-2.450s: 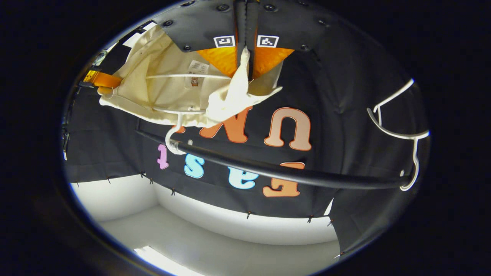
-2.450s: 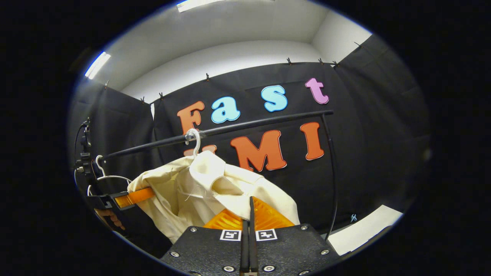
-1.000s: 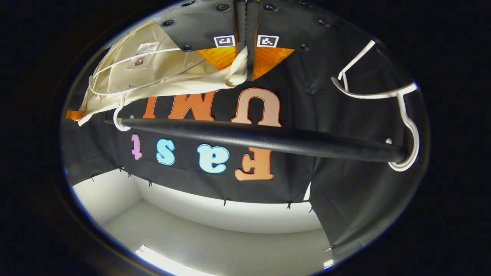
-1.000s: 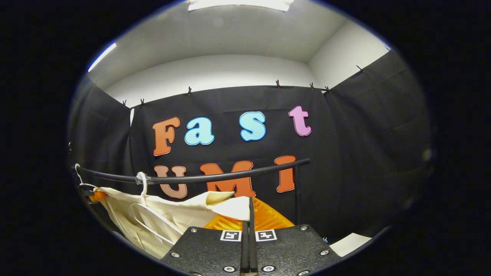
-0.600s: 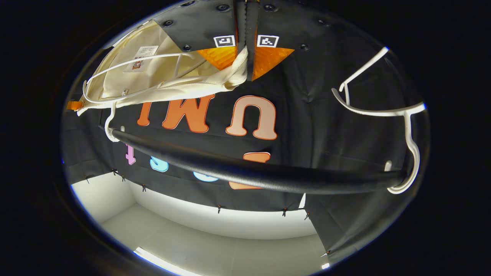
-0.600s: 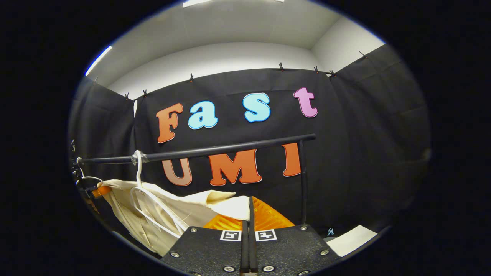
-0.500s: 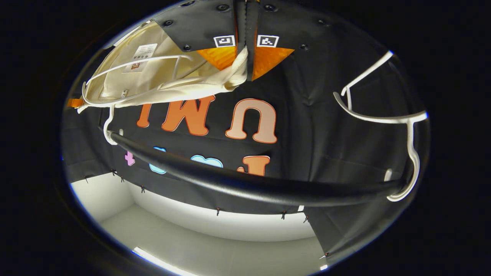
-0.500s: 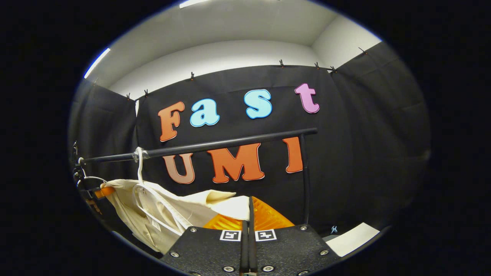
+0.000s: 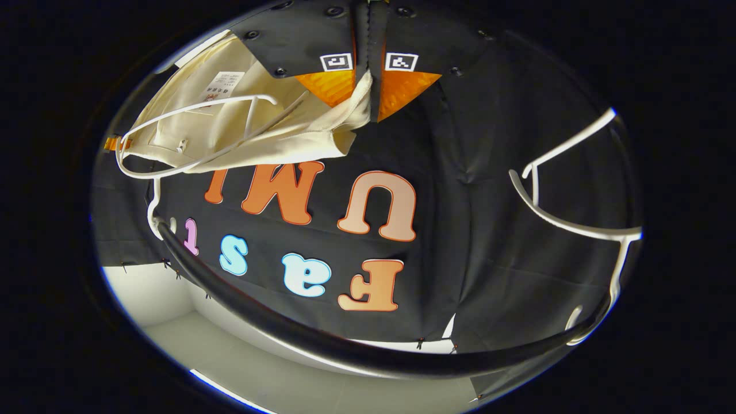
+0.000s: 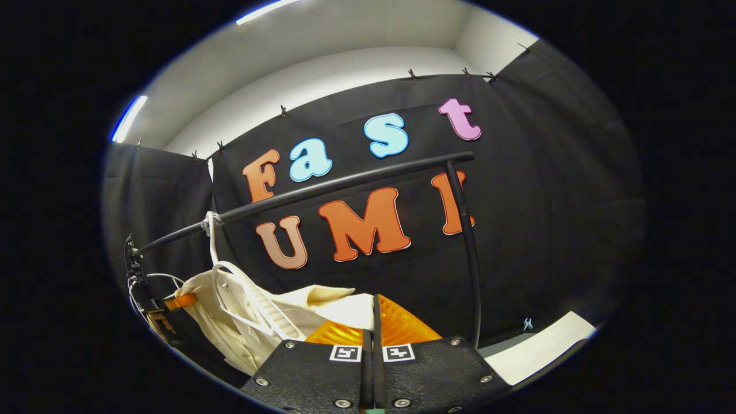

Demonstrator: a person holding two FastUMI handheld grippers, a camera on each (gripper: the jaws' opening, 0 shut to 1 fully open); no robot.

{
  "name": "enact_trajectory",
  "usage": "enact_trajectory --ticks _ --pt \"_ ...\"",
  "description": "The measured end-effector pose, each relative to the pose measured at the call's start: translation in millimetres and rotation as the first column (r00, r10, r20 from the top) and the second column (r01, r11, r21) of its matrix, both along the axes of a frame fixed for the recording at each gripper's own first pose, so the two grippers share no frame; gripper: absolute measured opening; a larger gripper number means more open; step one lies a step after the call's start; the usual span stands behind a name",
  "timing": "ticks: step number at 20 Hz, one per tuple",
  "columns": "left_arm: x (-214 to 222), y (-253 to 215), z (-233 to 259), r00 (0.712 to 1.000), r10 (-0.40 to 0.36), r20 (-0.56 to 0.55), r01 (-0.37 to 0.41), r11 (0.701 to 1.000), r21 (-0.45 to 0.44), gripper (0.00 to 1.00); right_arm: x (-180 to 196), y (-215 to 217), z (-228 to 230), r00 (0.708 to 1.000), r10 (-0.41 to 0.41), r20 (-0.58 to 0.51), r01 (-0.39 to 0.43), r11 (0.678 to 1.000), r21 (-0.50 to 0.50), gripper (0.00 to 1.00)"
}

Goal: Grasp the clothes on the hanger with both hands and then place them into the laundry hamper below.

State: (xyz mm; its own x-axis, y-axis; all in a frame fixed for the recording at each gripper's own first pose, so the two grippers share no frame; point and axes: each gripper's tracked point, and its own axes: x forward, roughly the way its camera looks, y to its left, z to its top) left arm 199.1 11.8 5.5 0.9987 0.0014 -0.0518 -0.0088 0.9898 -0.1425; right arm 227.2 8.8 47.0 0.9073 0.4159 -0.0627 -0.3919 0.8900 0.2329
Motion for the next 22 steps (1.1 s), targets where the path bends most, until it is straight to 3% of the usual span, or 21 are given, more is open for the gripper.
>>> enact_trajectory --ticks 12,22 --pt "16.6 1.7 -52.0 0.995 0.031 -0.094 -0.029 0.999 0.025 0.07 -4.3 -14.2 -71.9 0.994 -0.034 -0.100 0.033 0.999 -0.006 0.00" --pt "-16.3 10.7 -101.1 0.986 0.023 -0.168 -0.020 1.000 0.018 0.07 -16.4 -7.9 -131.8 0.979 -0.090 -0.182 0.090 0.996 -0.009 0.00"
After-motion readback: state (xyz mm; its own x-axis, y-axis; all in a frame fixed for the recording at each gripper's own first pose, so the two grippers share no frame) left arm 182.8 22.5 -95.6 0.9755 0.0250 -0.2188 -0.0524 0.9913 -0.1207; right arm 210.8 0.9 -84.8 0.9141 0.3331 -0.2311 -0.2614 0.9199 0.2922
